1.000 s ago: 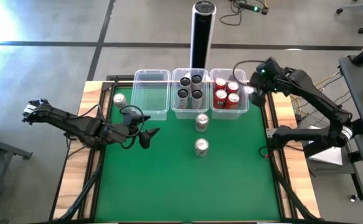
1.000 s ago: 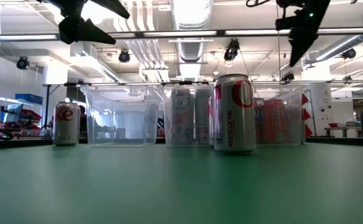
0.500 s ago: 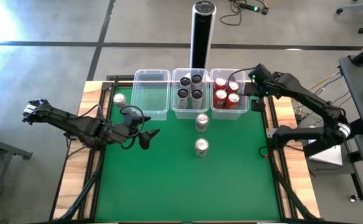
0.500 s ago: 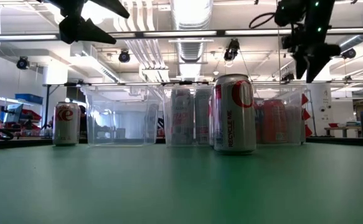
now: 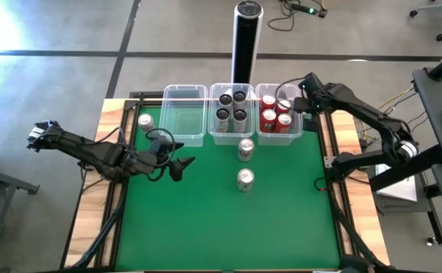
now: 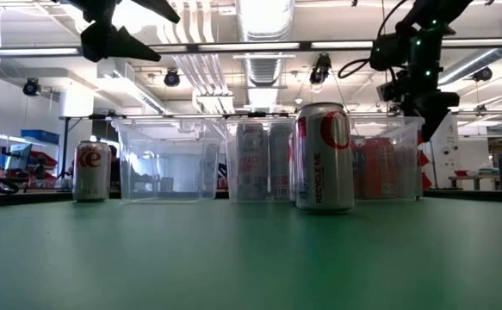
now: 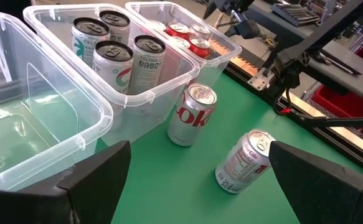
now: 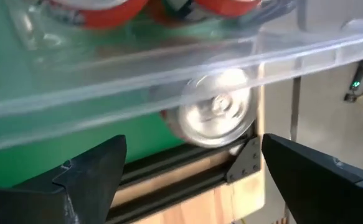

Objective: Sort soda cans
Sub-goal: Adjust the silver soda can

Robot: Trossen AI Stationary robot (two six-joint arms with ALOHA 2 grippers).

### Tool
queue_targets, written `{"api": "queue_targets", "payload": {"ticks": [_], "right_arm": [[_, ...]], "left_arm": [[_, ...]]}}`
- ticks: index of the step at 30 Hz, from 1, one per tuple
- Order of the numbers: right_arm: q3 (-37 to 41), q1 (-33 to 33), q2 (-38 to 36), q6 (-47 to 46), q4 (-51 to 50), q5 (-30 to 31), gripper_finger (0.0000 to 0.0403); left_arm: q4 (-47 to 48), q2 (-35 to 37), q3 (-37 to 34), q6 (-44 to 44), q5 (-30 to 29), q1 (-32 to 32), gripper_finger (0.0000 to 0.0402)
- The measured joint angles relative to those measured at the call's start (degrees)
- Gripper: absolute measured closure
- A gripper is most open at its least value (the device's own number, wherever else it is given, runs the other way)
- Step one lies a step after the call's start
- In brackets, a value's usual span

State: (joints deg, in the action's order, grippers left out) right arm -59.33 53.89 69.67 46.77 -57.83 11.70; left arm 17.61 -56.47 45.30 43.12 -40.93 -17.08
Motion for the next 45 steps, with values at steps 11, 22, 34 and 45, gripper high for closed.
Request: {"api": "queue_targets", "payload": {"ticks": [11,22,34,45], "right_arm": [[0.3,2.4,1.2,2.4,3.5,-5.2,0.0033],[0.3,5.1,4.3,0.0,5.7,-7.3,0.0033],[0.7,5.4,6.6,-3.4,5.9,-10.3,0.0034],[0.9,6.3,7.1,-7.0,7.5,-10.2,0.0082]], "left_arm": [[0.0,-0.6,0.0,0.7,-0.4,0.0,0.0035],[0.0,-1.2,0.0,2.4,-0.5,0.0,0.0035],[0.0,-1.3,0.0,2.5,-0.5,0.0,0.0035],[0.1,-1.3,0.0,2.4,-0.6,0.0,0.0035]]}}
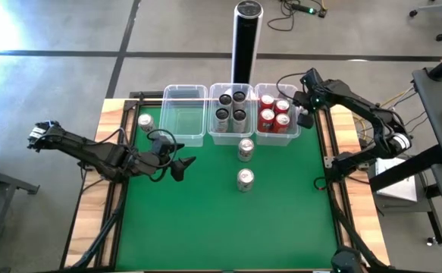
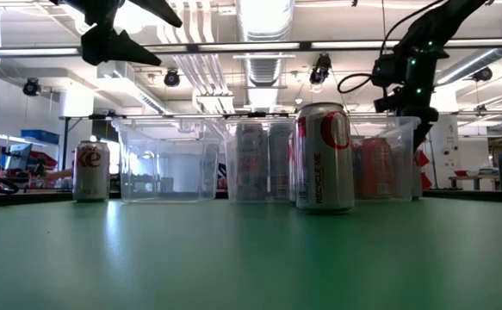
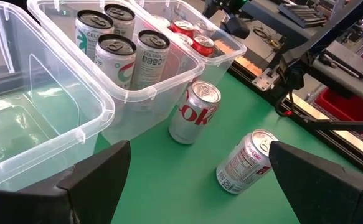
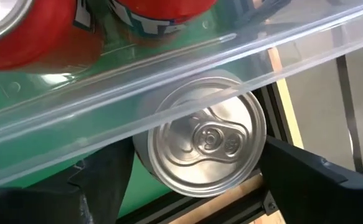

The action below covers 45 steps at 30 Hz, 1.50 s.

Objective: Sort soda cans
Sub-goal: Adjust the silver soda can

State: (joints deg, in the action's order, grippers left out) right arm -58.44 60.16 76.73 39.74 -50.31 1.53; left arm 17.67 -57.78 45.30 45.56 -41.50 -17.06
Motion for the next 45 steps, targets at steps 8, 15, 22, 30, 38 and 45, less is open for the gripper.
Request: {"api": "queue_targets", "payload": {"ticks": [8,15,22,30,38,45], "right_arm": [[0.3,0.2,-0.1,-0.4,0.2,-0.3,0.0126],[0.3,0.2,-0.5,-2.1,-0.1,-0.1,0.0115],[-0.8,0.1,-0.4,-3.9,-0.7,0.9,0.0124],[-1.6,0.1,-0.4,-4.1,-0.3,1.5,0.0115],[-1.6,0.1,0.0,-3.1,-0.4,1.5,0.0109],[-2.5,0.0,0.0,0.1,-1.4,1.5,0.0075]], "left_arm": [[0.0,0.0,0.0,0.0,0.0,0.0,0.0035],[0.0,0.0,0.0,0.0,-0.1,0.0,0.0035],[0.0,0.0,0.0,0.0,-0.1,0.0,0.0035],[0.0,0.0,0.0,0.0,-0.1,0.0,0.0035],[0.0,0.0,0.0,0.0,-0.1,0.0,0.0035],[0.0,0.0,0.0,0.0,-0.1,0.0,0.0035]]}}
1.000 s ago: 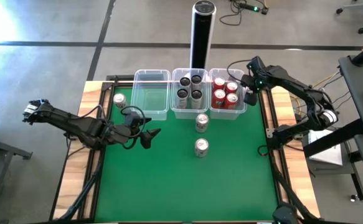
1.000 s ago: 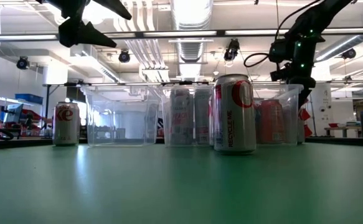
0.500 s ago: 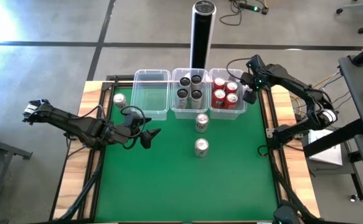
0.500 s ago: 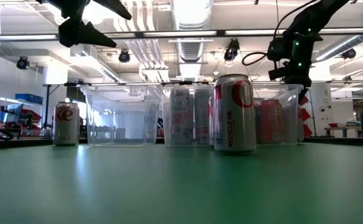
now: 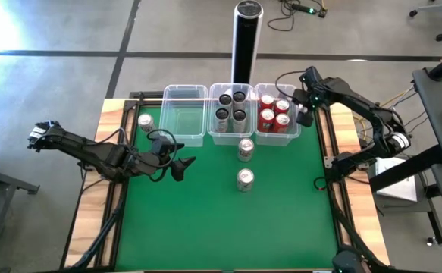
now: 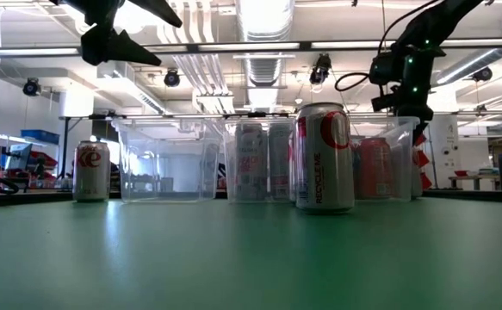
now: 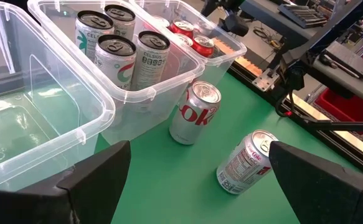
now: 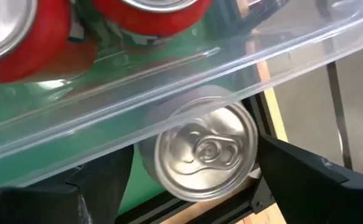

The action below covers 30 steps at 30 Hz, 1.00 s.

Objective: Sort soda cans
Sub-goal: Adjust the silver soda can

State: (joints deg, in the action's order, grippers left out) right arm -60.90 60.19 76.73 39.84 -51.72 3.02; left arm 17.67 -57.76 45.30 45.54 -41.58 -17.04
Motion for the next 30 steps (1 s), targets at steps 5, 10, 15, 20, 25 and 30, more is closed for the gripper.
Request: {"api": "queue_targets", "payload": {"ticks": [5,10,15,20,25,30], "right_arm": [[-0.6,-0.5,0.0,0.2,-1.6,0.2,0.0063],[-2.3,-0.8,-0.1,-0.8,-2.6,1.3,0.0068],[-5.1,-0.9,-0.2,-0.5,-4.7,3.3,0.0083],[-8.4,-1.0,-0.2,-3.2,-7.1,4.4,0.0100],[-12.8,-1.0,-0.1,-11.4,-7.6,5.1,0.0112],[-18.6,-0.9,0.4,-24.0,-6.8,6.7,0.0107]], "left_arm": [[0.0,0.0,0.0,-0.4,0.0,0.0,0.0035],[0.0,0.0,0.0,-0.5,0.0,0.3,0.0035],[-0.1,0.4,0.0,0.0,0.1,1.8,0.0035],[-0.1,0.5,0.0,0.1,0.1,3.0,0.0035],[-0.1,0.5,0.0,0.0,0.6,3.6,0.0035],[-0.1,0.5,0.0,0.0,0.7,4.7,0.0035]]}}
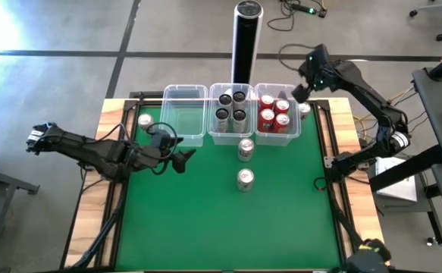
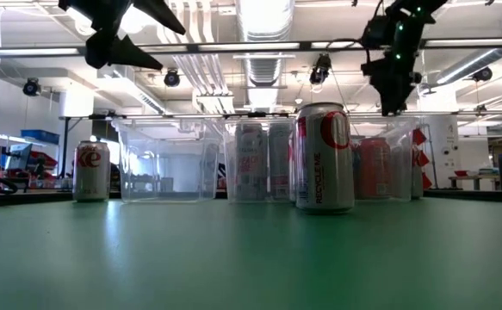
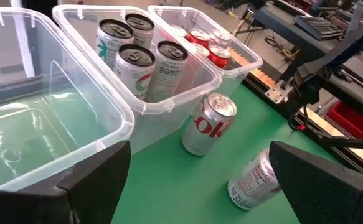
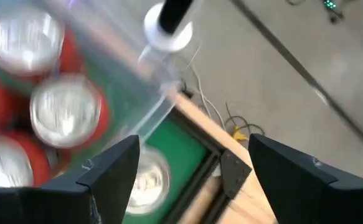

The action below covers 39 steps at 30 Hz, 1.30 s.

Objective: Sort soda cans
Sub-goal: Adjust the silver soda can

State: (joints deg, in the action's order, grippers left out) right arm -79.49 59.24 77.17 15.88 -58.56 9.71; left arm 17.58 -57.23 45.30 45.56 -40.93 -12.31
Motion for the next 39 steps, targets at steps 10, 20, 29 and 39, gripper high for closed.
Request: {"api": "queue_targets", "payload": {"ticks": [10,20,29,39], "right_arm": [[-11.4,3.4,4.8,-36.8,-0.5,0.3,0.0097],[-24.8,13.8,20.7,-63.1,-15.6,-12.6,0.0116],[-26.9,14.5,24.7,-82.8,-21.2,-9.3,0.0087],[-26.0,8.5,22.4,-101.2,-20.1,1.1,0.0074]], "left_arm": [[0.0,0.0,0.0,-0.8,2.5,3.6,0.0035],[0.5,0.0,0.0,-1.5,3.0,4.1,0.0035],[3.5,0.0,0.0,-1.0,3.0,4.3,0.0035],[4.0,0.0,0.0,-2.8,3.0,6.4,0.0035]]}}
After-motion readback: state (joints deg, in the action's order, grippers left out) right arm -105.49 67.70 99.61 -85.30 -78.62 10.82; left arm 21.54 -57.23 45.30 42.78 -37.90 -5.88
